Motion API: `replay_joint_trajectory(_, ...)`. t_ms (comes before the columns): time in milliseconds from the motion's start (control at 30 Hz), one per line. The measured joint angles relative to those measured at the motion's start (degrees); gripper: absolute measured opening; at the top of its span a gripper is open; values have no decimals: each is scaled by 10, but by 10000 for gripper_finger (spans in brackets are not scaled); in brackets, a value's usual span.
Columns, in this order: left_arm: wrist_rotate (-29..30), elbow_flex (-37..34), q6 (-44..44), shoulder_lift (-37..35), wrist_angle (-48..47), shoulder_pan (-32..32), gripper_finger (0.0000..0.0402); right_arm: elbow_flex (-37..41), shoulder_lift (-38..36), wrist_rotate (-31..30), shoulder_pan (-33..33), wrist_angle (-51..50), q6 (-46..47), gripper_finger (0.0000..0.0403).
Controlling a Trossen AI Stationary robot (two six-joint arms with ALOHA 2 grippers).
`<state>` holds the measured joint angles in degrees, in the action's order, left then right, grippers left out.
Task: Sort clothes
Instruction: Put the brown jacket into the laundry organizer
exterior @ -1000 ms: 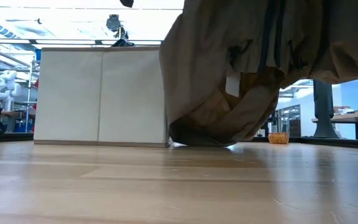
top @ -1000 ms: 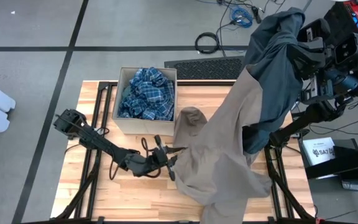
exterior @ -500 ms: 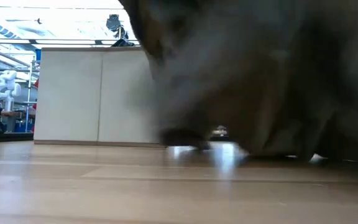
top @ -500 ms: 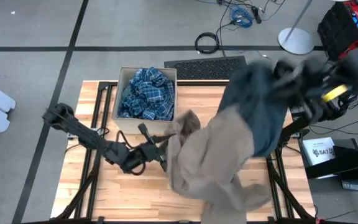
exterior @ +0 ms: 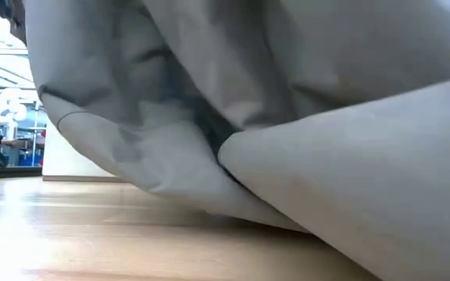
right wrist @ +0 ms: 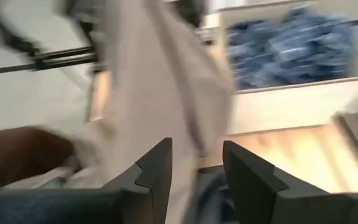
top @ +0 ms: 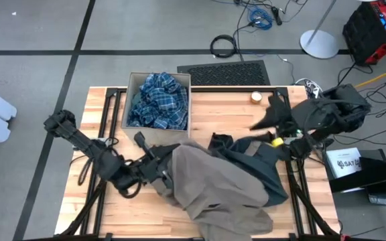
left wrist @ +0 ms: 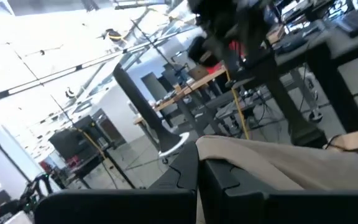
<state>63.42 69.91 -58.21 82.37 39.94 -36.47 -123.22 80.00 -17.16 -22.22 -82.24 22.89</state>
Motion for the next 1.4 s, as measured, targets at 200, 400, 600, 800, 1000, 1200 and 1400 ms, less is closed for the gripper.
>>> replay_joint_trajectory(200, 16, 65, -12, 0, 0, -30, 1, 57, -3, 90, 61, 31, -5, 126)
replay_joint_trajectory(400, 109, 122, -8, 0, 0, -16, 1, 144, -2, 223, 28, 224, -13, 126)
replay_joint_trajectory(600, 166, 157, 3, -2, -45, 27, 1, 274, 8, 182, -55, 465, -40, 125)
replay_joint_trajectory(800, 166, 158, 9, -2, -45, 78, 5, 383, 92, 61, -103, 684, -115, 125)
replay_joint_trajectory(1000, 200, 158, 9, -2, -15, 134, 6, 378, 218, -18, -105, 887, -210, 125)
replay_joint_trajectory(1200, 206, 158, 24, -2, -29, 157, 7, 306, 311, -201, -108, 882, -225, 125)
replay_joint_trajectory(1400, 197, 158, 54, -1, -30, 169, 8, 199, 400, -368, -109, 817, -246, 125)
